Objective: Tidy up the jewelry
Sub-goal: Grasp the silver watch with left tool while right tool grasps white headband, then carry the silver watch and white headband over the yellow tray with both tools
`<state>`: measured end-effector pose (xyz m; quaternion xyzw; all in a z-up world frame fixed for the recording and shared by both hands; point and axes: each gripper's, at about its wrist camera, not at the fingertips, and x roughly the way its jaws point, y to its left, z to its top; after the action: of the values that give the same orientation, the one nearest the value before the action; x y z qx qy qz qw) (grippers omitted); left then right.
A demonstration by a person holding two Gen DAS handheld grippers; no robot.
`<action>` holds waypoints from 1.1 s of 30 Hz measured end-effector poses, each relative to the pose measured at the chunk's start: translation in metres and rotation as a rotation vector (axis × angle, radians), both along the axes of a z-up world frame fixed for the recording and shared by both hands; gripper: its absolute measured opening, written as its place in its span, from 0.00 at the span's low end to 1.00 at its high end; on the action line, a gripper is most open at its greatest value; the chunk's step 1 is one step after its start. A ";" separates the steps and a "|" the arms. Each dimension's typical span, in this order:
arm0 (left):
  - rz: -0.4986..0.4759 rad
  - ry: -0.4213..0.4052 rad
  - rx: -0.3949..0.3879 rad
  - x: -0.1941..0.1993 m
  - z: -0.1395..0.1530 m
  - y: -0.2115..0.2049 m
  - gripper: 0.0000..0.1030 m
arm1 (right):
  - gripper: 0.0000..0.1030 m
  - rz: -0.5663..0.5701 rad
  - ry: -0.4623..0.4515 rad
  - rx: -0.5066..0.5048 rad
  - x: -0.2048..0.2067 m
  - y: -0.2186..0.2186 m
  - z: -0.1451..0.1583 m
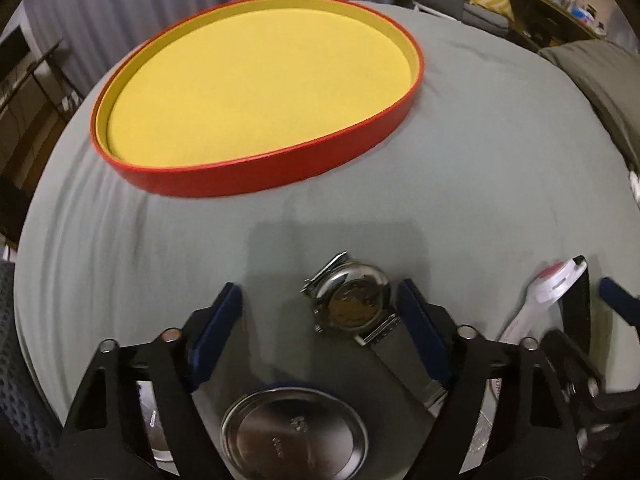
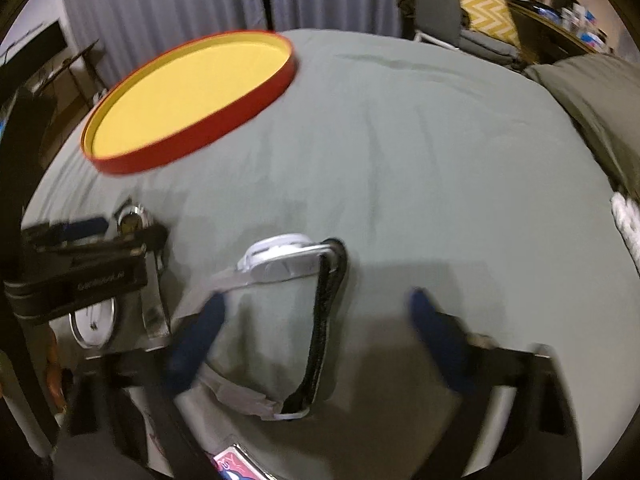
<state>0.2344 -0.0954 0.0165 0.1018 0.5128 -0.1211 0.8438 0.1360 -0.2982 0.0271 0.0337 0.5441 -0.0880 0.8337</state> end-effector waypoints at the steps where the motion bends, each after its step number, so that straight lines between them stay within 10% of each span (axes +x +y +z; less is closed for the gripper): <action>1: -0.002 -0.008 0.004 -0.001 -0.001 -0.001 0.69 | 0.56 0.012 0.018 -0.011 0.000 0.001 -0.003; 8: -0.070 -0.057 -0.007 -0.015 -0.003 -0.005 0.40 | 0.49 0.037 0.024 -0.015 -0.003 0.003 -0.009; 17: -0.050 -0.034 -0.040 -0.017 0.001 -0.004 0.39 | 0.10 0.042 0.010 -0.014 -0.004 0.006 -0.008; 33: -0.075 -0.038 -0.085 -0.023 0.018 0.000 0.34 | 0.07 0.015 -0.035 -0.017 -0.008 0.003 0.010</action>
<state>0.2116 -0.0955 0.0347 0.0875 0.4868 -0.1724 0.8518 0.1276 -0.2950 0.0367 0.0241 0.5287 -0.0861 0.8441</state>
